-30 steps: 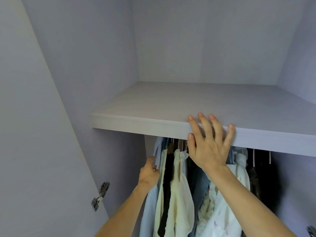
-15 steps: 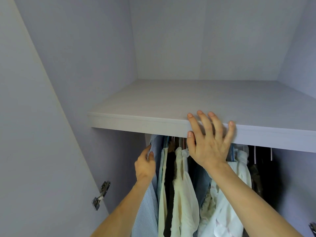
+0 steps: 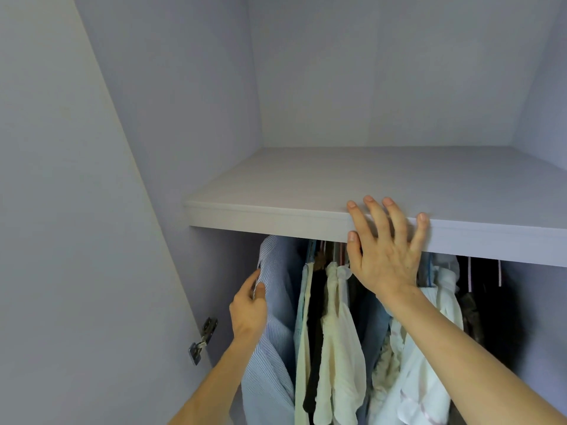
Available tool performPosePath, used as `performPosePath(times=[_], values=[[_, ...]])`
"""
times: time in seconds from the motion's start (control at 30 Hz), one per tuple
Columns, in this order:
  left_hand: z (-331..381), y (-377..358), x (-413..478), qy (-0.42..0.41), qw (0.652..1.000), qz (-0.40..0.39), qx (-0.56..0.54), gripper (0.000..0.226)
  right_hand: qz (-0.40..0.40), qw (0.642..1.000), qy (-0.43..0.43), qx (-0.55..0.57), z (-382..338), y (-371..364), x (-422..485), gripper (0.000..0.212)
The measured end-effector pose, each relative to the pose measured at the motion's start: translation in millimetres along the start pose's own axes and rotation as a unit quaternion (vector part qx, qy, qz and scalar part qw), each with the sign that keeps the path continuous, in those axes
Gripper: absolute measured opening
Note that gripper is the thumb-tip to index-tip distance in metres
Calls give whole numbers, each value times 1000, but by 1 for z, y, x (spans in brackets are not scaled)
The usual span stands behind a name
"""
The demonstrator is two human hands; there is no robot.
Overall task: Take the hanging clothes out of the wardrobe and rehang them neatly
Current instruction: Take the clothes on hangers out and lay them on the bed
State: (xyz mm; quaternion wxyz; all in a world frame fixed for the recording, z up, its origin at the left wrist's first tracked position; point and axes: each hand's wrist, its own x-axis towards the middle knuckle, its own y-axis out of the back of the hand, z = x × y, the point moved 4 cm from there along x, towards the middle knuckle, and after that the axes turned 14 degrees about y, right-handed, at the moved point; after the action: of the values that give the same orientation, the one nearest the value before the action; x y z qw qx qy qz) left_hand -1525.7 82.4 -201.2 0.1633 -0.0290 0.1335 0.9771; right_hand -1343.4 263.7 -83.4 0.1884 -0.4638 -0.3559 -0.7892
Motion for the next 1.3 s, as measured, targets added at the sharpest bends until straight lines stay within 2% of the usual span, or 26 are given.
performPosePath(times=[0.17, 0.27, 0.33, 0.43, 0.5, 0.63, 0.7, 0.8, 0.9, 0.97, 1.03, 1.13, 1.3], values=[[-20, 40, -28, 2, 1000, 10, 7, 36, -40, 997, -21, 67, -8, 16, 0, 60], [-38, 72, -45, 14, 1000, 10, 6, 33, -39, 985, -21, 167, -35, 26, -17, 65], [-53, 96, -61, 23, 1000, -4, 1, 33, -67, 963, -16, 261, -68, 26, -42, 62], [-69, 141, -103, 36, 999, -9, -13, 33, -154, 893, -52, 419, -124, 17, -74, 64], [-85, 175, -137, 49, 999, -10, 3, 29, -195, 848, -46, 490, -161, 15, -82, 67], [-131, 254, -216, 109, 994, 15, 6, 25, -249, 794, 95, 545, -237, 33, -87, 75], [-146, 287, -264, 152, 987, 32, -33, 34, -290, 760, 193, 548, -278, 51, -96, 74], [-168, 331, -342, 196, 972, 87, -99, 31, -317, 686, 295, 584, -341, 90, -117, 66], [-195, 359, -421, 239, 957, 130, -98, 32, -308, 604, 362, 640, -404, 142, -142, 45], [-218, 368, -478, 273, 943, 156, -107, 36, -306, 535, 409, 673, -436, 186, -163, 32], [-233, 369, -536, 300, 924, 198, -128, 34, -305, 477, 461, 683, -458, 233, -189, 8], [-249, 359, -622, 328, 883, 299, -154, 28, -291, 402, 511, 702, -481, 304, -226, 19], [-279, 317, -743, 344, 813, 430, -188, 35, -250, 296, 563, 730, -494, 418, -267, 3]])
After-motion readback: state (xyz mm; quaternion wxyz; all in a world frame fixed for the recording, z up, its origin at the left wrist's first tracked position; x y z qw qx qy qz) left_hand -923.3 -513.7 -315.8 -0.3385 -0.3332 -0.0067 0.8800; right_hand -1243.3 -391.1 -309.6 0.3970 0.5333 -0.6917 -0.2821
